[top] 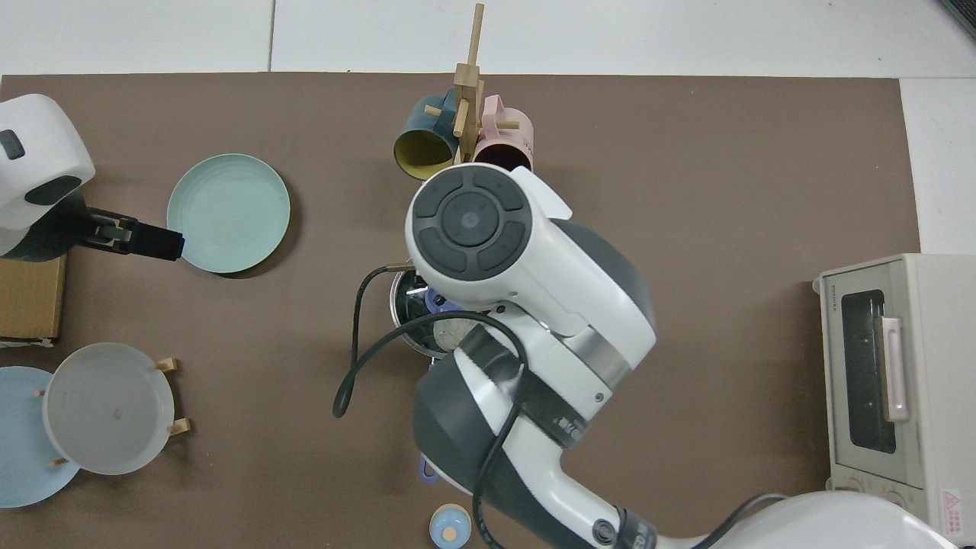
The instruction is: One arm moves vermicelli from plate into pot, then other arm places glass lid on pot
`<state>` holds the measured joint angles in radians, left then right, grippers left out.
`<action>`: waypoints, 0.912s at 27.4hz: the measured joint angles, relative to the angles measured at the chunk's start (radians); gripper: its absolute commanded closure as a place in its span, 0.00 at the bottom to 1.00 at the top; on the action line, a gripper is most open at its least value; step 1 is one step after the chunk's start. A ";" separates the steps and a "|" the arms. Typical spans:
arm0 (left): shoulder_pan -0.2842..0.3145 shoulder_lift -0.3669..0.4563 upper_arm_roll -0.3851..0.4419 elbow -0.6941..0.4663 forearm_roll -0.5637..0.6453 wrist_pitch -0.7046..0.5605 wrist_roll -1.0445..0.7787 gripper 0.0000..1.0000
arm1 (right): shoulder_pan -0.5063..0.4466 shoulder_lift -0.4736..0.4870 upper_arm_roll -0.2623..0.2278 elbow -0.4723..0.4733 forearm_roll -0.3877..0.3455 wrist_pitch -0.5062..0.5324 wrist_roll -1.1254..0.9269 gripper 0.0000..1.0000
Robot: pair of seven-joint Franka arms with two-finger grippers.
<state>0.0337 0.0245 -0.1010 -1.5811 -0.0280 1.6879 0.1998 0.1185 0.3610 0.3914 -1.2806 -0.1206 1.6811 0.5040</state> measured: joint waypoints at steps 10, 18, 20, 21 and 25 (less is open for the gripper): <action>0.000 0.000 0.003 -0.007 0.007 -0.007 0.000 0.00 | 0.020 -0.102 -0.269 -0.021 0.052 -0.018 -0.235 0.00; -0.002 -0.001 -0.009 -0.063 0.036 -0.011 0.016 0.00 | 0.020 -0.148 -0.436 -0.046 0.088 -0.096 -0.448 0.00; -0.002 -0.001 -0.010 -0.072 0.036 -0.011 0.017 0.00 | 0.020 -0.158 -0.465 -0.050 0.089 -0.103 -0.470 0.00; -0.002 -0.001 -0.010 -0.074 0.036 -0.011 0.018 0.00 | 0.019 -0.166 -0.477 -0.056 0.089 -0.106 -0.476 0.00; -0.002 -0.002 -0.010 -0.075 0.036 -0.011 0.019 0.00 | 0.019 -0.209 -0.502 -0.090 0.090 -0.111 -0.480 0.00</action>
<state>0.0319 0.0220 -0.1106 -1.6561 0.0077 1.6769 0.2186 0.1379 0.1520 -0.1107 -1.3703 -0.0308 1.5699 0.0239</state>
